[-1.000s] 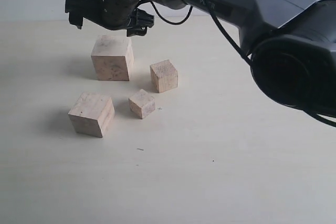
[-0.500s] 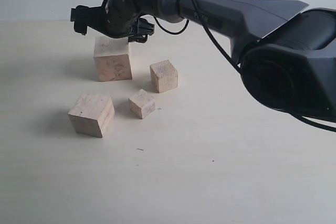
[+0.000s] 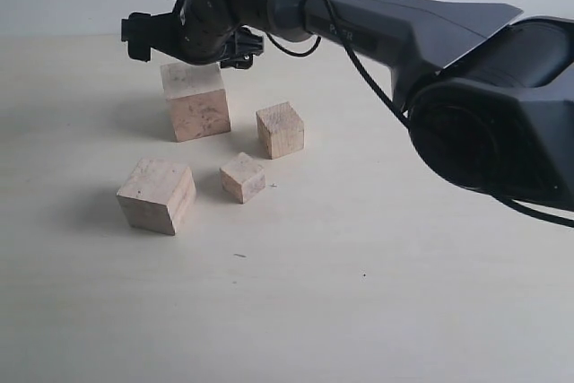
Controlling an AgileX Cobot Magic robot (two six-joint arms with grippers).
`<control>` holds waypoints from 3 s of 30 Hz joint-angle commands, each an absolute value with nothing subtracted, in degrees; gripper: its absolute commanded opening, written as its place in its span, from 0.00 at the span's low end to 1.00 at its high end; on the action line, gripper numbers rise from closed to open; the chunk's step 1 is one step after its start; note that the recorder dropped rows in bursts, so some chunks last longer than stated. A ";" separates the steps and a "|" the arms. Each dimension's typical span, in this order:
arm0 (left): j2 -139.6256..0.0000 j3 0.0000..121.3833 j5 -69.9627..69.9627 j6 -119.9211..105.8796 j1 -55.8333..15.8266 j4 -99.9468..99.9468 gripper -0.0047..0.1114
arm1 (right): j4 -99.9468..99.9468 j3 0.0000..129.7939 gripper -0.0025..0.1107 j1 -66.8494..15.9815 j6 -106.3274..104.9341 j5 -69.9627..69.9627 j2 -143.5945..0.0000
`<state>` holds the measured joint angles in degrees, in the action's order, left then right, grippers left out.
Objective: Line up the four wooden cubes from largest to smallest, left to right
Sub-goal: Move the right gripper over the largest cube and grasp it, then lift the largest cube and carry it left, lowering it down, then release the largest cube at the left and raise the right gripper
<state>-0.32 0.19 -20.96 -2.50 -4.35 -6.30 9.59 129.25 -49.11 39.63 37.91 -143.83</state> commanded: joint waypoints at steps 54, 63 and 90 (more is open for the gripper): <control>0.00 0.00 -20.32 -2.60 -4.77 -6.46 0.04 | -48.12 129.03 0.02 -54.36 -61.74 54.26 -142.31; 0.00 0.00 -20.32 -2.60 -4.77 -6.46 0.04 | -31.88 129.03 0.02 -53.42 -58.44 57.19 -142.74; 0.00 0.00 -20.32 -2.71 -4.76 -6.46 0.04 | -28.27 129.03 0.02 -49.29 -58.18 61.16 -144.19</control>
<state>-0.32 0.19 -20.96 -2.50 -4.35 -6.30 -27.18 128.84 -49.50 -56.52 61.77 -144.09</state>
